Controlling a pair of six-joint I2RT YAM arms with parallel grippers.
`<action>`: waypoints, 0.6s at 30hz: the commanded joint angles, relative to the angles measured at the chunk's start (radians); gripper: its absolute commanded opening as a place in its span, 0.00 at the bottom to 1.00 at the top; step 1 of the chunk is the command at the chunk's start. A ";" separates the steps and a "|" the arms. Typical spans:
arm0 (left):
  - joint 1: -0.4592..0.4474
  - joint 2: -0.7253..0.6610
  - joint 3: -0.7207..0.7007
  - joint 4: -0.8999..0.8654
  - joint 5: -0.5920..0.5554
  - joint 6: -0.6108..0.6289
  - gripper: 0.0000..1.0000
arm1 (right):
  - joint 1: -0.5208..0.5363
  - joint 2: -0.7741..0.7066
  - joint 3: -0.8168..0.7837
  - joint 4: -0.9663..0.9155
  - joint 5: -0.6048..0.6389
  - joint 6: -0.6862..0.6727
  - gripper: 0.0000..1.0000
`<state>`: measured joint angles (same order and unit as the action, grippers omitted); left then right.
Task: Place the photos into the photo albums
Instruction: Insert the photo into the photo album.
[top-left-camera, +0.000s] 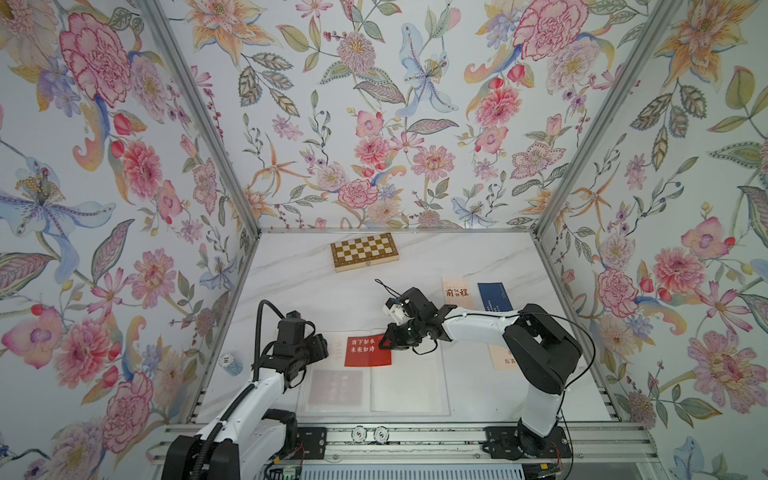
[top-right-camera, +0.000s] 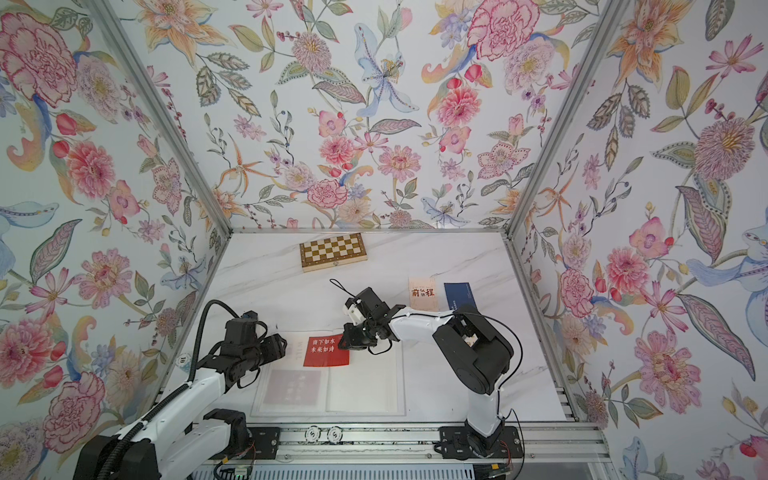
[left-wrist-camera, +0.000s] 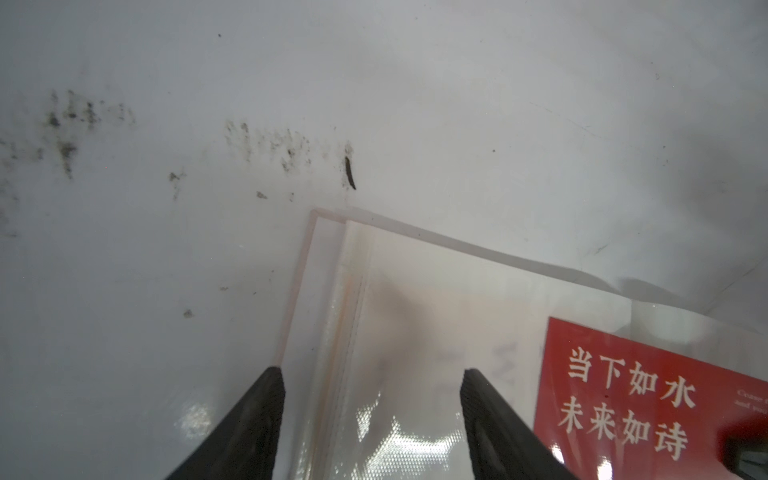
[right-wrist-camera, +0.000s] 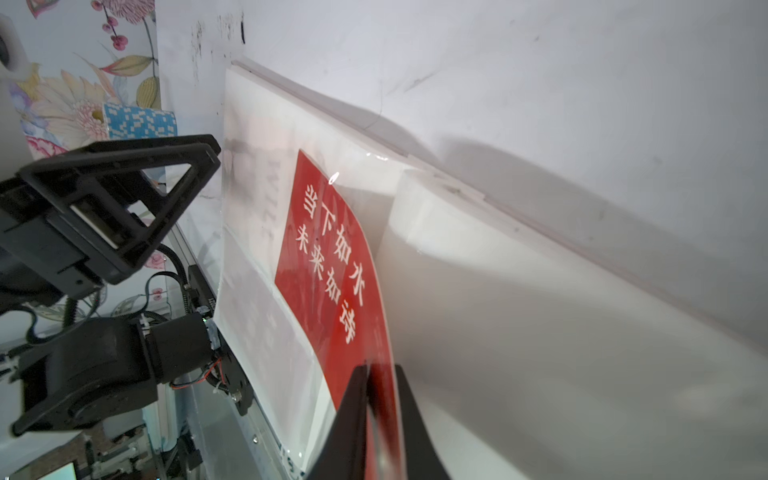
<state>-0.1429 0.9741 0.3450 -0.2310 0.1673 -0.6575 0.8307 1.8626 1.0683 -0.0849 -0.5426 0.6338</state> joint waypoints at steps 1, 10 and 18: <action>0.016 -0.009 0.009 -0.025 -0.023 0.021 0.67 | 0.005 -0.003 0.020 -0.019 -0.002 -0.011 0.30; 0.035 0.007 0.006 -0.011 0.012 0.031 0.67 | -0.003 -0.111 -0.046 -0.114 0.079 -0.020 0.45; 0.049 0.015 0.003 0.002 0.039 0.036 0.67 | 0.034 -0.110 -0.027 -0.132 0.109 0.002 0.45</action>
<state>-0.1070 0.9859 0.3450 -0.2317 0.1829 -0.6426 0.8516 1.7512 1.0317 -0.1802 -0.4587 0.6289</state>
